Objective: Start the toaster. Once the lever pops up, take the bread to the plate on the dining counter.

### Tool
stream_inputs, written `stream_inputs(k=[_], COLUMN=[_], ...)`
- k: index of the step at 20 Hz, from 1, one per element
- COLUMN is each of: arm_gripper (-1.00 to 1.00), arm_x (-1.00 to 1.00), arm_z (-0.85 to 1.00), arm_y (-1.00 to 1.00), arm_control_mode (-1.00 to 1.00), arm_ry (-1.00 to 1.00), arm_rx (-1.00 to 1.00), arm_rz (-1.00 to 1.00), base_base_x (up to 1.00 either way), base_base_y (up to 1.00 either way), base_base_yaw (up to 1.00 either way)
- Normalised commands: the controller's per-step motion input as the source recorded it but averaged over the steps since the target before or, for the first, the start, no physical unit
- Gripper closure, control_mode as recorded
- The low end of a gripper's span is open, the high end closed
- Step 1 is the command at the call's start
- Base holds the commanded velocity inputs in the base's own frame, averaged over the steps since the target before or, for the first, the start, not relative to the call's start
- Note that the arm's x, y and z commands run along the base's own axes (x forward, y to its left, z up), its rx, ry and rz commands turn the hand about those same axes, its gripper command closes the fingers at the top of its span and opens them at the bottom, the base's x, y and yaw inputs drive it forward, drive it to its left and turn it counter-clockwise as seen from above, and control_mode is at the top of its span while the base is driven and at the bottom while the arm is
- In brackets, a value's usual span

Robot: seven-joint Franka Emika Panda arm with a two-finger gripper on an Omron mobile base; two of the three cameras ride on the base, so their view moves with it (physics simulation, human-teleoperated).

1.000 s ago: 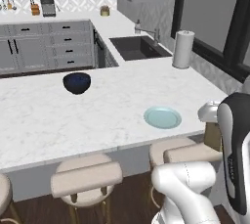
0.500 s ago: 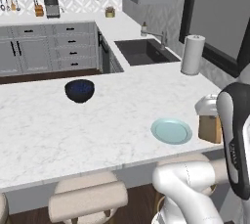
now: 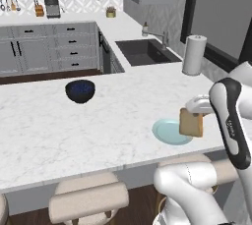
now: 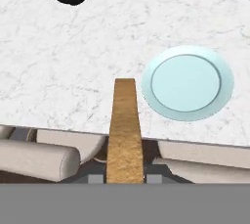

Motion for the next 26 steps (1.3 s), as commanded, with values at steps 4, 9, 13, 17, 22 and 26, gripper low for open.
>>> stream_inputs(k=[4, 9, 13, 17, 22, 26], arm_gripper=[1.0, 1.0, 1.0, 1.0, 1.0, 1.0], arm_x=[0.87, 0.41, 0.13, 0.34, 0.61, 0.6], arm_z=[-0.7, -0.61, -0.46, -0.37, -0.34, -0.34], arm_y=[-0.21, -0.2, -0.14, -0.09, 0.0, -0.01], arm_control_mode=[-1.0, -1.0, -1.0, -1.0, -1.0, -1.0], arm_ry=[0.0, 0.0, -0.04, -0.04, -0.01, 0.0], arm_rx=[0.2, 0.16, 0.05, 0.01, 0.02, 0.03], arm_rz=[0.06, 0.02, 0.01, 0.02, 0.03, 0.03], base_base_x=[0.0, 0.0, 0.0, 0.0, 0.0, 0.0], base_base_y=[0.0, 0.0, 0.0, 0.0, 0.0, 0.0], base_base_yaw=[0.0, 0.0, 0.0, 0.0, 0.0, 0.0])
